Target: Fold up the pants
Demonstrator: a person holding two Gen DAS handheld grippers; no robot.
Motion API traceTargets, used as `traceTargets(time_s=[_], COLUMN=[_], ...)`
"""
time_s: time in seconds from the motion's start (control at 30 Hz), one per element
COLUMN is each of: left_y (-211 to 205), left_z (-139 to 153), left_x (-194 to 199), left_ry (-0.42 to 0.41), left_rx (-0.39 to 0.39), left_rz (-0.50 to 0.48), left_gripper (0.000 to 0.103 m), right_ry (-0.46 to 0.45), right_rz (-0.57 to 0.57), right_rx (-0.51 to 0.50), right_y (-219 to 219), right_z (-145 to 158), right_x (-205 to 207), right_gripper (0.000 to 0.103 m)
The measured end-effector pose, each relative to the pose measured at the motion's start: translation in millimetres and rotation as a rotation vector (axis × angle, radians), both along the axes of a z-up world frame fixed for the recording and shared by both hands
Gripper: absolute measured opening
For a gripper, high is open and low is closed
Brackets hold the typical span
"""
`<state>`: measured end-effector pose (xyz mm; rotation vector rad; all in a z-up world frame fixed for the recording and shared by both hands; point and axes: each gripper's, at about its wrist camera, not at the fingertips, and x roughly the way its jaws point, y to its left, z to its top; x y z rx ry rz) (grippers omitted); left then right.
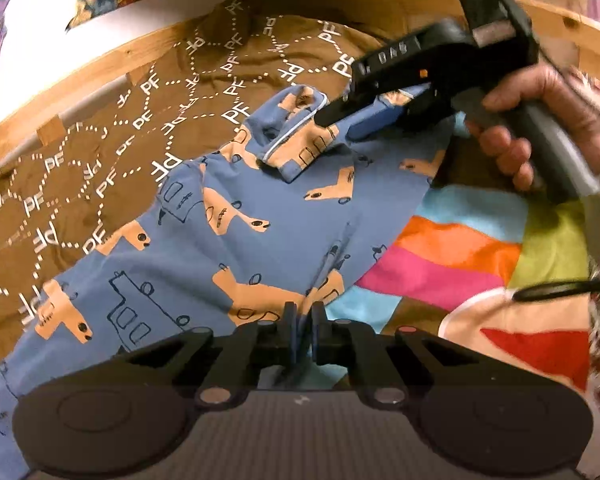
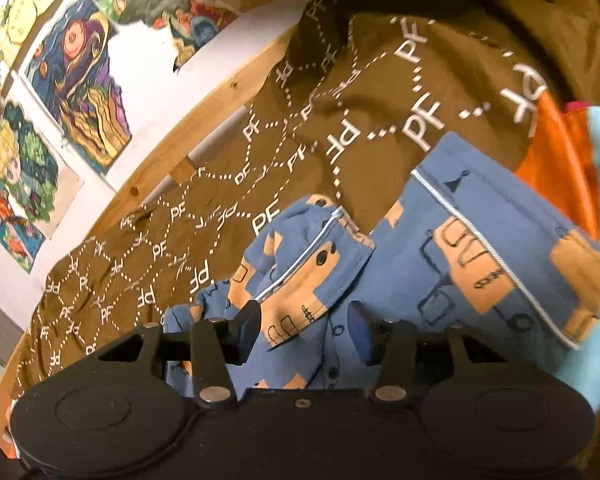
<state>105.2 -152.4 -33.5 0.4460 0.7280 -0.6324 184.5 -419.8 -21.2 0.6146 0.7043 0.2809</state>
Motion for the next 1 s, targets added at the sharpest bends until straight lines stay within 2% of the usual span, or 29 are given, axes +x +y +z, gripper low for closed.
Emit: traceTargets(time_s=[0.1,0.23,0.3,0.33,0.37,0.5,0.73,0.9,1.0], left_y=[7.5,7.0,6.1,6.5,7.2,12.1,16.3,19.1,22.5], left_z=[3.5,4.2,4.2,4.0,4.2,6.3,8.7,13.1,15.2], left_x=[6.0,5.3,4.3,4.3,4.6,7.6,4.2,0.2,-1.1], left_ry=[0.040,0.041,0.038,0.042,0.045,0.066,0.062,0.043,0.040], left_rx=[-0.048,-0.041,-0.039,-0.042,-0.045,-0.076,-0.097,-0.107,-0.106], left_rz=[0.013,0.004,-0.001,-0.003,-0.003,0.012,0.005,-0.019,-0.027], left_gripper=[0.008,0.008,0.008,0.008,0.008,0.008,0.008,0.007,0.006], right_ry=[0.015,0.015,0.012,0.011,0.008,-0.023,-0.073,-0.102,-0.072], right_rz=[-0.001,-0.042,-0.067,-0.076,-0.084,-0.099,-0.096,0.007,0.090], right_rx=[0.033,0.130,0.149,0.144,0.142,0.152,0.060,-0.107,-0.198], right_y=[-0.2,-7.8,-10.0,-10.6,-11.9,-15.7,-31.4,-55.2,-67.8], right_z=[-5.8,-10.7,-11.8,-12.0,-12.6,-10.6,23.0,71.2,98.8], right_x=[8.1,15.0,16.0,15.5,14.9,10.4,-5.5,-12.3,-10.5], right_gripper=[0.050,0.047,0.036,0.021,0.015,0.008,0.007,0.007,0.007])
